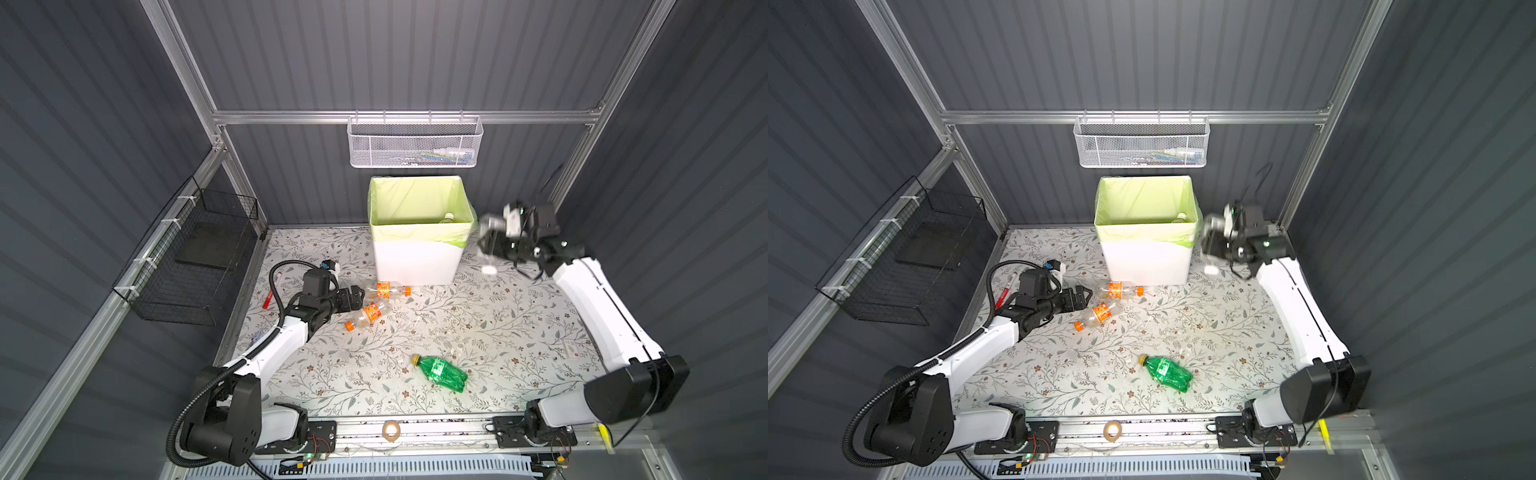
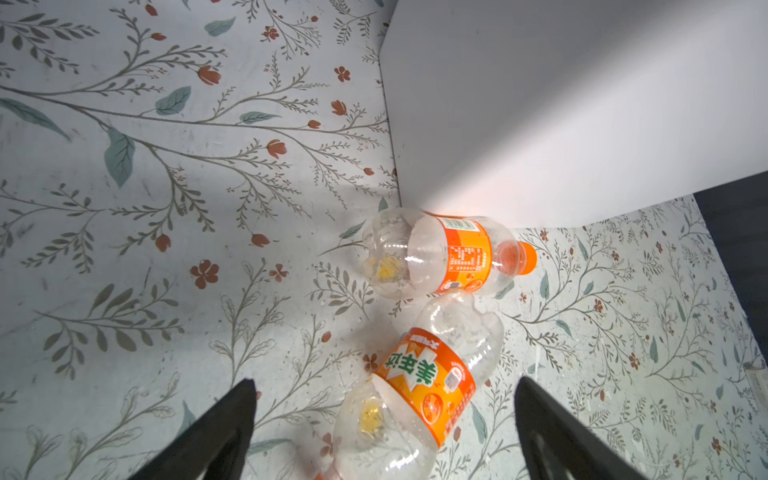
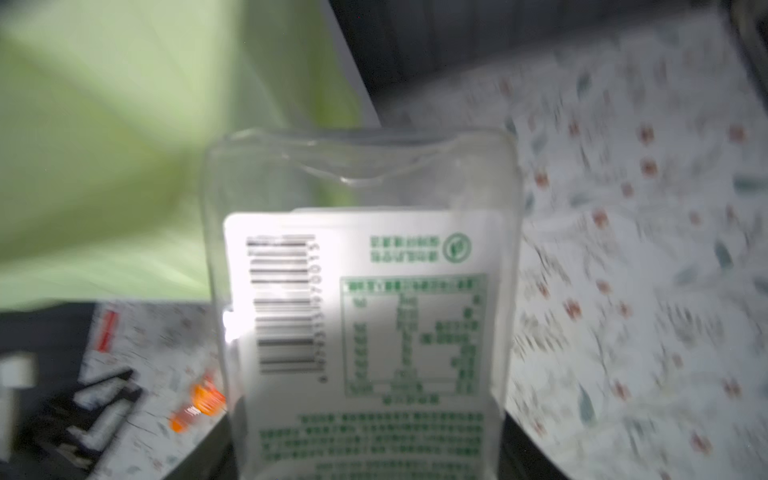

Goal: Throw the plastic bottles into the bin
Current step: 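Lift the green-label bottle with the right gripper and drop it into the bin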

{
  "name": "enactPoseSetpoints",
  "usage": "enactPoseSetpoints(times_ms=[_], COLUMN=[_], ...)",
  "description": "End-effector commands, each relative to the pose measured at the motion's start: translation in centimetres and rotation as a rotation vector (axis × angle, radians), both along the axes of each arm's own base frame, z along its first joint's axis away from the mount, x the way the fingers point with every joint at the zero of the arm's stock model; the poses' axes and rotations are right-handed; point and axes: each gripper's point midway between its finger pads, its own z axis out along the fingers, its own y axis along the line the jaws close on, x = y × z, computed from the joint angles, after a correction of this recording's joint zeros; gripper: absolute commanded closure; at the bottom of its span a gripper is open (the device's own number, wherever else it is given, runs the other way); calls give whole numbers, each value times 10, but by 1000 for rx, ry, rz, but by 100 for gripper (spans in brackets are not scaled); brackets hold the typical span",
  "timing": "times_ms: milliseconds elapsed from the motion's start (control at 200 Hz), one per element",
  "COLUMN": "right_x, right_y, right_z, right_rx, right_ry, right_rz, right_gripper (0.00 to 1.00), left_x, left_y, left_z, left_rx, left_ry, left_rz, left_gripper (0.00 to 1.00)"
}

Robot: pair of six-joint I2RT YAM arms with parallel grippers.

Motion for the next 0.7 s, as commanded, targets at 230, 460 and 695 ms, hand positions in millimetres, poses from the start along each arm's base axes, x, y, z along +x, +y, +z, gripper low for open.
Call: enactPoseSetpoints(times_ms=[230,460,695], right_x=[14,7,-31], right_y=[20,-11,-44], right_z=[108,51,-71], right_rx=[210,239,112], right_ry=[-152,-110,58], right_rz=[112,12,-119], right_gripper=[1,1,1], left_x=[-17,-15,-17], left_y=[4,-2,-9], left_z=[12,0,-29], left_rx=[10,53,157], left_ry=[-35,-7,60], left_rz=[43,-17,-100], left_gripper=[0,0,1])
